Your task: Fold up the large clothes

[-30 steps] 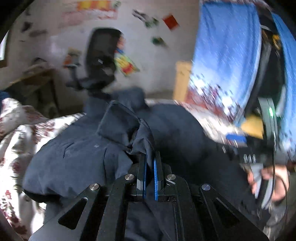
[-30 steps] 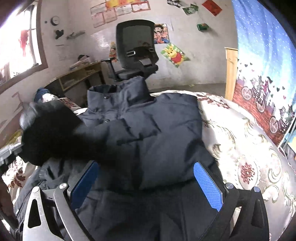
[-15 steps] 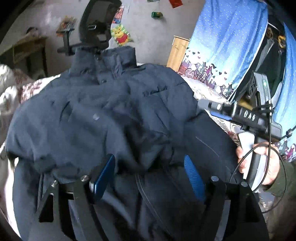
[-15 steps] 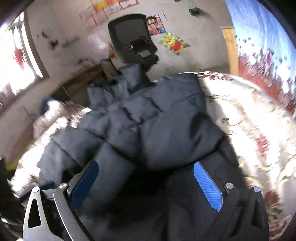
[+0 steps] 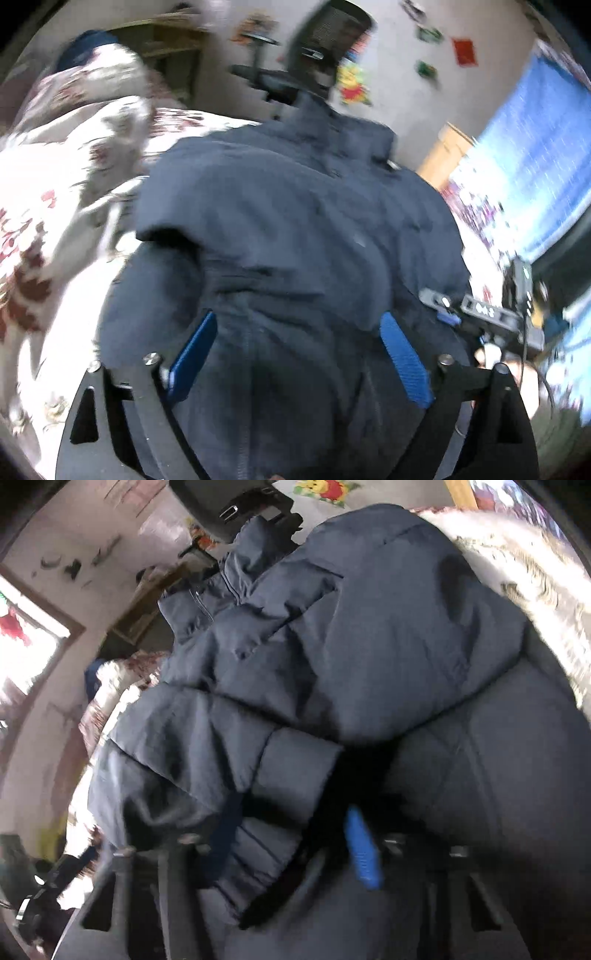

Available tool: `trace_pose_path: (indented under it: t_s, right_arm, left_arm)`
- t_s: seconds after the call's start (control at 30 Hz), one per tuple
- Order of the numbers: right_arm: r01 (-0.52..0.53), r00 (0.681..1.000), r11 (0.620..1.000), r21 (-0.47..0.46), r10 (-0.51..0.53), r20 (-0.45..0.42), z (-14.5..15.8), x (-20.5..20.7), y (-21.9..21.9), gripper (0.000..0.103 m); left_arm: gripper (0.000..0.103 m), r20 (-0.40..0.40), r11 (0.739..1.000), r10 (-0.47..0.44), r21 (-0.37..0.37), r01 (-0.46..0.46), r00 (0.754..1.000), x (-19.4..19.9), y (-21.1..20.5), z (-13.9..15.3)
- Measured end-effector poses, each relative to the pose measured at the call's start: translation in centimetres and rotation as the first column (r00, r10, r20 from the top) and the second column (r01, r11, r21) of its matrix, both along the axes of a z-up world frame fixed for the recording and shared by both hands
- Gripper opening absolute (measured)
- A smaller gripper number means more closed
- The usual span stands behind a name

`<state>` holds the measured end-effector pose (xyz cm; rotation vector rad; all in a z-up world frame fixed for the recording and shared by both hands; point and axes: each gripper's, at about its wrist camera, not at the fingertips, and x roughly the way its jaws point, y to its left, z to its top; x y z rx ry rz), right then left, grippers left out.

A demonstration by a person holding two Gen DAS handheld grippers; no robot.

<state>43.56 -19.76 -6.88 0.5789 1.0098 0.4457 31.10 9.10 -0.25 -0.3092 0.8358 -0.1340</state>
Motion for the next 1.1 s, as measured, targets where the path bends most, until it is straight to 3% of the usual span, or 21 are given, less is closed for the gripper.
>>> trace_pose_path:
  t_s: [0.03,0.13,0.27,0.37,0.53,0.67,0.73,0.9,0.97,1.03,1.1]
  right_arm:
    - [0.017,1.000,1.000,0.010,-0.017,-0.005,0.3,-0.2,-0.1,0.015]
    - [0.015,0.999,1.000,0.019,-0.016,0.034,1.8,-0.6,-0.1,0.006]
    - [0.047,0.987,0.999,0.005,-0.047,0.151,5.3,-1.5,-1.3,0.005]
    - [0.097,0.967,0.995,0.005,-0.096,0.234,8.2,-1.4,-2.8,0.005]
    - [0.177,0.921,0.982,-0.070,-0.139,0.365,12.4,-0.3,-4.8,0.005]
    - [0.201,0.916,0.969,-0.146,-0.133,0.379,12.3,1.6,-4.7,0.005]
    - [0.193,0.928,0.962,-0.192,-0.116,0.354,11.2,2.5,-4.4,0.005]
    - [0.176,0.959,0.940,-0.292,-0.098,0.265,8.7,3.9,-3.1,0.010]
    - [0.174,0.960,0.931,-0.320,-0.088,0.267,8.3,3.9,-2.9,0.034]
    - [0.175,0.955,0.920,-0.350,-0.072,0.288,8.2,3.7,-2.2,0.048]
    - [0.159,0.952,0.916,-0.368,-0.043,0.304,8.1,3.7,-1.4,0.049]
  left_arm:
    - [0.095,0.009,0.999,0.035,-0.004,-0.035,0.999,-0.4,0.9,0.3]
    - [0.096,0.032,0.993,0.122,-0.016,-0.121,0.992,-1.1,3.5,1.3]
    - [0.100,0.019,0.975,0.216,-0.048,-0.215,0.976,-1.1,6.3,1.7]
    - [0.100,-0.028,0.969,0.238,-0.067,-0.239,0.971,-0.3,7.9,1.7]
    - [0.100,-0.017,0.962,0.273,0.020,-0.273,0.962,0.9,8.2,2.5]
    - [0.100,-0.002,0.954,0.284,0.099,-0.283,0.959,3.6,7.7,2.3]
    - [0.100,-0.008,0.959,0.257,0.124,-0.254,0.966,5.6,7.0,2.2]
    - [0.100,0.017,0.971,0.196,0.139,-0.196,0.980,8.3,4.2,1.7]
    - [0.100,0.035,0.967,0.181,0.174,-0.184,0.983,9.2,2.9,1.5]
    - [0.100,0.028,0.963,0.165,0.212,-0.168,0.986,10.3,1.6,0.8]
    - [0.100,0.008,0.960,0.151,0.238,-0.149,0.988,11.5,0.8,0.0]
